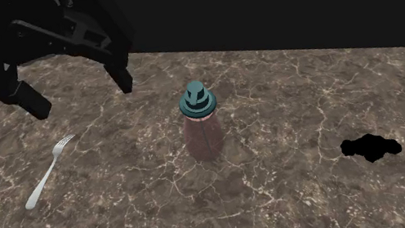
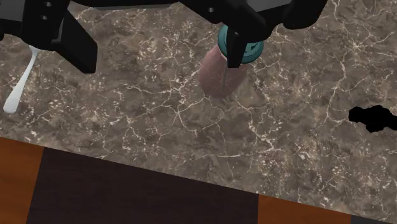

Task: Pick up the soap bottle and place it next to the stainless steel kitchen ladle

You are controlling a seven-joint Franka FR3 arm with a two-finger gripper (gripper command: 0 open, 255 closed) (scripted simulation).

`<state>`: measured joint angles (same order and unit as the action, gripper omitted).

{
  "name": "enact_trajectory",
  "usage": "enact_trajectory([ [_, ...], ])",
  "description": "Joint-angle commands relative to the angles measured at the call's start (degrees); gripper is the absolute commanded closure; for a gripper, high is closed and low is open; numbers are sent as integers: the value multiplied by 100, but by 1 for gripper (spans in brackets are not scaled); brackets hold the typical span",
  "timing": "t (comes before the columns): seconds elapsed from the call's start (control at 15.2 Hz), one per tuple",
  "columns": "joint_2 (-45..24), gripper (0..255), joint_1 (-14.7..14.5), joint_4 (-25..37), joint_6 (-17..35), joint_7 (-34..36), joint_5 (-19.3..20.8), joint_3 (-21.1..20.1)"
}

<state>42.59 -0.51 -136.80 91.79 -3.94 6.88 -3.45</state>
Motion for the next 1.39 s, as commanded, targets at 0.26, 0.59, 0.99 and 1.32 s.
enact_trajectory([
  [0.26,-877,0,187,196,465,50,-17,238],
  [0.59,-2015,0,378,580,943,73,-103,529],
  [0.99,-3411,0,579,1231,1341,23,-337,846],
  [1.32,-4311,0,715,1675,1563,-48,-559,1015],
])
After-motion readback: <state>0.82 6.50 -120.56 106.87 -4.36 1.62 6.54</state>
